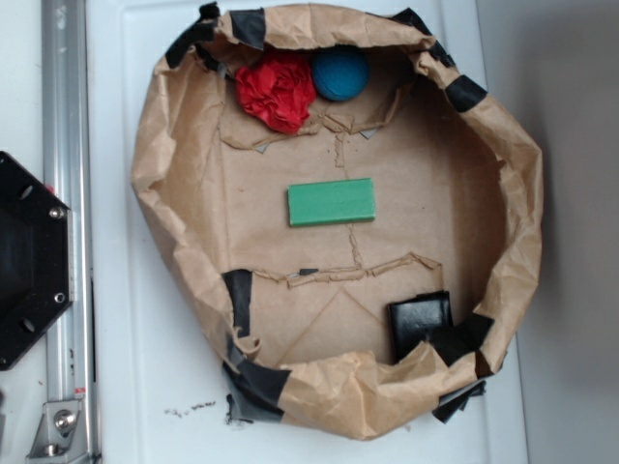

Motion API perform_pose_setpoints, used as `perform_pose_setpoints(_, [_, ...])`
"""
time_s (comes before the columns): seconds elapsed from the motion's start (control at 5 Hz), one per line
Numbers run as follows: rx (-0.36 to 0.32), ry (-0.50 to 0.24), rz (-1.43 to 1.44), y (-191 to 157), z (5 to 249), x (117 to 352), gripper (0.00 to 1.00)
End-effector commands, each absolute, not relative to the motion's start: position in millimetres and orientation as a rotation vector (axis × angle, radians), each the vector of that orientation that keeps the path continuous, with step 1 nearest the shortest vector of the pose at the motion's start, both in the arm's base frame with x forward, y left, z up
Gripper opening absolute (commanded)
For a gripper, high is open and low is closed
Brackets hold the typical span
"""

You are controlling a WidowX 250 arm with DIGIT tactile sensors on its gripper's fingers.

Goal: Grab the black box.

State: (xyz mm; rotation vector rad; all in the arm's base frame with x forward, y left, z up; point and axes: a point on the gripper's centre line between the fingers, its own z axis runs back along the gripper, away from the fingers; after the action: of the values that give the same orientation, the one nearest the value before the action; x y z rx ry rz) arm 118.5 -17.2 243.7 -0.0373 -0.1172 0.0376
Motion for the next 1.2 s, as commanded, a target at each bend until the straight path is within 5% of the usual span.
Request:
perform_pose_setpoints(0.0, [-0.037,-0.117,0.038,-17.2,243.7,118.5,1.0])
perform_pose_setpoints(0.8, [-0.037,-0.117,0.038,-17.2,243.7,118.5,1.0])
perform_pose_setpoints(1.0, [-0.095,-0.095,-0.034,-1.6,206.5,168.5,1.0])
